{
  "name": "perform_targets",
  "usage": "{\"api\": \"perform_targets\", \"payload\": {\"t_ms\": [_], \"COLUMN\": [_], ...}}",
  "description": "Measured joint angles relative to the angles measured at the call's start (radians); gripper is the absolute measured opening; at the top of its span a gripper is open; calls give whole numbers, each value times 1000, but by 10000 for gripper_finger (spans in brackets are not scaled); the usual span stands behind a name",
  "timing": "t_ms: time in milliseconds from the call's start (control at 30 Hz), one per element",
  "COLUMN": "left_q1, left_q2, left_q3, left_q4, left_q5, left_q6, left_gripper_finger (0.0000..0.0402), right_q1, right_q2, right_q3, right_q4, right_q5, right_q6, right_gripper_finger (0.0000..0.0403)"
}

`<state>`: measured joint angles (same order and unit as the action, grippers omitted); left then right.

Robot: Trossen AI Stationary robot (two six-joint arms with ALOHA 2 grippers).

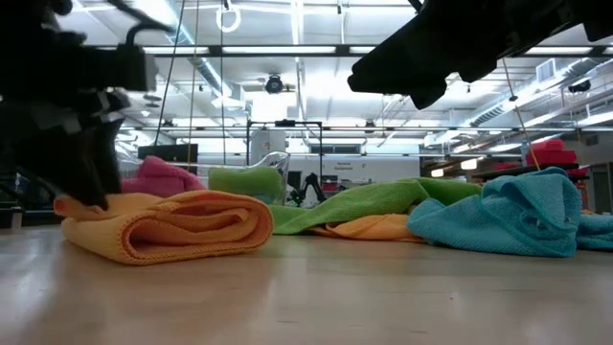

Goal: Fold microfiber towels
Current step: Fold the bottom yellow microfiber towel

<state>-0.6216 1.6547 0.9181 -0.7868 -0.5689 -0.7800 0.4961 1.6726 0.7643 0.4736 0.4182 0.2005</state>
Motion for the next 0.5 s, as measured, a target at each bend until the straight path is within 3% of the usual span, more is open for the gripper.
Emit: {"api": "perform_targets", "payload": {"t_ms": [300, 500], "left_q1": [-15, 33], "left_q2": [-2, -1], "left_q3": [45, 44], "left_q4": [100, 144], "left_q5": [-281, -315], "left_q6": [209, 215], "left_gripper_finger": [172, 172], "right_q1": [-17, -21], "right_q2": [0, 0], "right_q3": [0, 0], "right_q4": [0, -3], "right_q5": [0, 0], "right_q6": [-43, -49], "right_gripper_finger": [92, 92]}}
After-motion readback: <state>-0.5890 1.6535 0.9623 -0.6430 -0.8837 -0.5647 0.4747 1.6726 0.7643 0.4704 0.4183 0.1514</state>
